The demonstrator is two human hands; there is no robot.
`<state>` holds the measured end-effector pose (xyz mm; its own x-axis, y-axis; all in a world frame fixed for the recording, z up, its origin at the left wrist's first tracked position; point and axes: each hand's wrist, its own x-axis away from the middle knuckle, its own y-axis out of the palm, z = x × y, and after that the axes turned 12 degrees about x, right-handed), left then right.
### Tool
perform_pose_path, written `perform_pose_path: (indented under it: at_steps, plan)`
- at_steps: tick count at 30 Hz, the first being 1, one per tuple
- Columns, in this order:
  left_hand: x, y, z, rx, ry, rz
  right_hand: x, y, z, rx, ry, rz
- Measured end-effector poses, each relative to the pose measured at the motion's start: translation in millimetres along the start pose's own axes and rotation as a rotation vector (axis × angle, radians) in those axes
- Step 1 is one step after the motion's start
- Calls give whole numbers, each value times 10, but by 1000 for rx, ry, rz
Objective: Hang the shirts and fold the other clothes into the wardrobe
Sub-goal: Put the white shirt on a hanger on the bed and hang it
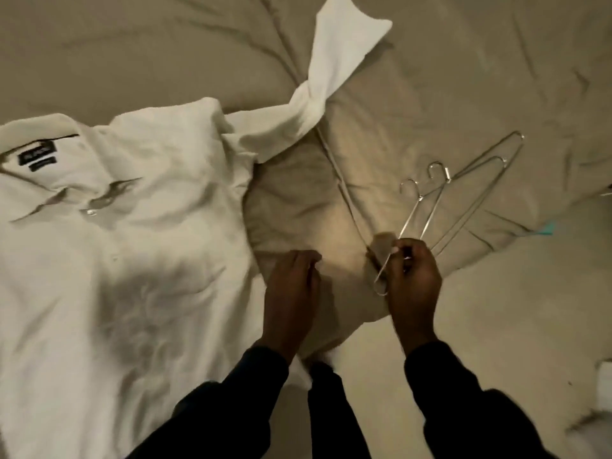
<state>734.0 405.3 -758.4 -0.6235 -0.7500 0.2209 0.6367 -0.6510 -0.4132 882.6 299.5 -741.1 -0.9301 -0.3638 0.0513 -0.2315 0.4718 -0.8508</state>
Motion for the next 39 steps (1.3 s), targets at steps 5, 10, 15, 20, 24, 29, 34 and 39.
perform_pose_path:
  at_steps: [5, 10, 15, 20, 24, 29, 34, 39]
  plan:
    - [-335, 727, 327, -51, 63, -45, -1065, -286, 560, 149, 117, -51]
    - [-653, 1023, 383, -185, 121, -39, -1611, -204, 632, -24, 325, -341]
    - [-776, 1093, 316, -252, 122, -29, -1643, -61, 531, 247, 245, -294]
    - [-726, 1101, 379, -233, 130, -32, -1531, -65, 425, -111, 409, -203]
    - [-611, 947, 413, -177, 113, -59, -1241, -326, 110, -490, 376, -215]
    - [-588, 274, 251, 39, 14, 232, -765, -531, -511, -684, 254, -311]
    - [-530, -664, -68, 83, -179, 510, -278, -379, -1233, -685, 116, -390]
    - [-264, -1549, -543, 47, -261, 579, 127, -133, -2027, -758, 54, -402]
